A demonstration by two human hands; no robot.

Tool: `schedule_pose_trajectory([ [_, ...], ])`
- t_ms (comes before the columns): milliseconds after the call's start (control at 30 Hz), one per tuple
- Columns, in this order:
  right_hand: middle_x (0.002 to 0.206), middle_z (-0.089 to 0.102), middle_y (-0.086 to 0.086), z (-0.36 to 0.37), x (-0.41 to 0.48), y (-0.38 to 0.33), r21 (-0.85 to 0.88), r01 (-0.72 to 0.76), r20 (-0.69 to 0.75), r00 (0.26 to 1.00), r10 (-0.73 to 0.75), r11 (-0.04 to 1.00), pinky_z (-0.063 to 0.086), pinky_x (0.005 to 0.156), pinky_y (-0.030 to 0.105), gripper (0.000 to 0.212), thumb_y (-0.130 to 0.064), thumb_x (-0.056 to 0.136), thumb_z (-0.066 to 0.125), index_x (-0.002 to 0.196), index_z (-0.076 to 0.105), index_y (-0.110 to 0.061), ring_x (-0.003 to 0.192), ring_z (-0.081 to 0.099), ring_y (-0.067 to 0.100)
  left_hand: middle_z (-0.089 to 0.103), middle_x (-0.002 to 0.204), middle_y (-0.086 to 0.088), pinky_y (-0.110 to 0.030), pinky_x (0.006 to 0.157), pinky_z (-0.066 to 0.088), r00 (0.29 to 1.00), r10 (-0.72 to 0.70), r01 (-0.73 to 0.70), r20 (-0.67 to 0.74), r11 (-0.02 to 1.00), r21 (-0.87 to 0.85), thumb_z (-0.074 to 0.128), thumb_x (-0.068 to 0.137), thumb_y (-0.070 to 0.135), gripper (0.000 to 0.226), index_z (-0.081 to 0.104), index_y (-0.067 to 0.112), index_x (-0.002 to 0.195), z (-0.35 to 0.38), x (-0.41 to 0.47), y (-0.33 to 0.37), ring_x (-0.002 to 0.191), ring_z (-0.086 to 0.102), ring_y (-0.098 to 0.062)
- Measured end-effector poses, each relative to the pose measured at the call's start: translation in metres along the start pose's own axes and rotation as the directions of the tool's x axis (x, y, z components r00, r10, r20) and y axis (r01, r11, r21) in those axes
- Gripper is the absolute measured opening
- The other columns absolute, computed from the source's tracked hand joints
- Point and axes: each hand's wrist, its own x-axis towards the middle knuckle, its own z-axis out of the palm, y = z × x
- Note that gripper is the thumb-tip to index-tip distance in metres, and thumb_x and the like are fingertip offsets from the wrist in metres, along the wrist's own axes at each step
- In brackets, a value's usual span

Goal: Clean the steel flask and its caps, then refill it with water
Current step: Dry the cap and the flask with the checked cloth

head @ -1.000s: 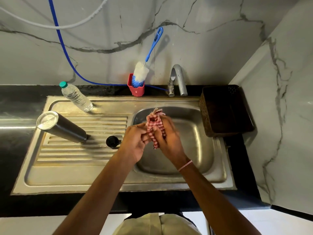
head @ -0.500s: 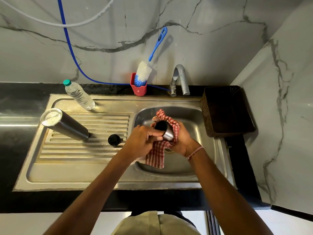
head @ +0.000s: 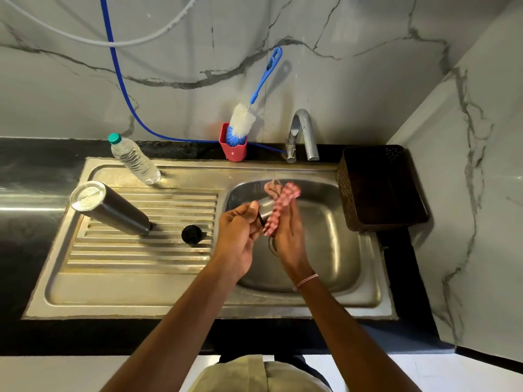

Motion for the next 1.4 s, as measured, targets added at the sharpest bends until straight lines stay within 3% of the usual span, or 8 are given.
schedule_pose_trajectory([
  [100,0.135,0.049,0.002,-0.003,-0.001,-0.008,-0.306,0.260,0.102,0.965,-0.240,0.916,0.042,0.091,0.006,0.057,-0.052,0.100,0.032,0.143,0.046,-0.016,0.113,0.056,0.007,0.077,0.081,-0.006,-0.032,0.075,0.052,1.000,0.011,-0.009,-0.028,0.997,0.076,0.054,0.103,0.007,0.031,0.079,0.012,0.087,0.002,-0.003,-0.001,0.075,0.070,-0.016],
  [233,0.124,0.061,-0.001,-0.010,0.007,-0.018,-0.431,0.255,0.110,0.967,-0.230,0.866,0.047,0.094,0.021,0.049,-0.047,0.102,0.035,0.134,0.058,-0.020,0.108,0.061,0.012,0.078,0.087,-0.014,-0.042,0.087,0.059,0.983,0.151,-0.178,0.102,0.920,0.349,0.051,0.098,-0.007,0.034,0.080,0.008,0.089,-0.005,-0.001,0.002,0.089,0.075,-0.029],
  [367,0.093,0.075,-0.005,-0.020,0.019,-0.055,-0.184,-0.063,0.195,0.976,0.099,0.981,0.054,0.081,0.028,0.030,-0.039,0.105,0.047,0.109,0.071,-0.023,0.086,0.070,0.007,0.074,0.072,0.002,-0.025,0.070,0.055,0.870,0.327,-0.488,0.369,0.682,0.544,0.054,0.095,-0.011,0.035,0.076,0.011,0.078,-0.017,0.002,0.002,0.070,0.070,-0.010],
  [467,0.078,0.074,0.000,-0.034,0.025,-0.075,0.029,-0.381,0.342,0.872,0.349,0.924,0.051,0.067,0.032,0.035,-0.039,0.103,0.050,0.088,0.074,-0.018,0.070,0.068,0.015,0.080,0.092,0.003,-0.017,0.068,0.057,0.741,0.415,-0.671,0.528,0.432,0.603,0.058,0.095,0.008,0.023,0.080,0.007,0.102,-0.028,0.002,0.000,0.082,0.074,-0.001],
  [667,0.062,0.070,0.005,-0.039,0.014,-0.111,0.274,-0.615,0.530,0.738,0.417,0.740,0.048,0.038,0.020,0.041,-0.027,0.106,0.038,0.084,0.064,-0.004,0.047,0.066,0.013,0.070,0.111,-0.004,-0.019,0.091,0.057,0.484,0.550,-0.858,0.681,0.145,0.492,0.058,0.088,-0.001,0.026,0.075,-0.005,0.106,-0.046,0.001,0.011,0.109,0.068,-0.014],
  [867,0.062,0.068,0.009,-0.034,0.006,-0.118,0.297,-0.697,0.569,0.678,0.466,0.653,0.042,0.031,0.018,0.041,-0.034,0.107,0.039,0.097,0.060,0.001,0.039,0.061,0.013,0.077,0.104,-0.015,-0.031,0.094,0.056,0.302,0.384,-0.885,0.873,-0.228,0.407,0.058,0.086,0.003,0.027,0.078,0.001,0.105,-0.056,0.000,0.035,0.100,0.075,-0.023],
  [1067,0.079,0.075,0.009,-0.032,0.005,-0.115,0.219,-0.650,0.539,0.702,0.465,0.728,0.053,0.059,0.023,0.033,-0.032,0.103,0.049,0.103,0.067,-0.004,0.069,0.072,0.020,0.078,0.105,-0.011,-0.038,0.100,0.050,0.125,0.245,-0.829,0.961,-0.507,0.237,0.057,0.090,0.007,0.026,0.079,0.004,0.104,-0.073,0.003,0.045,0.100,0.076,-0.024],
  [1400,0.087,0.078,-0.003,0.001,0.006,-0.084,0.189,-0.538,0.357,0.817,0.453,0.822,0.060,0.067,0.030,0.024,-0.037,0.104,0.051,0.105,0.068,-0.020,0.079,0.074,0.010,0.079,0.105,-0.005,-0.033,0.091,0.058,0.318,0.185,-0.713,0.930,-0.600,0.363,0.047,0.085,0.006,0.037,0.077,0.011,0.107,-0.079,0.007,0.035,0.099,0.075,-0.023],
])
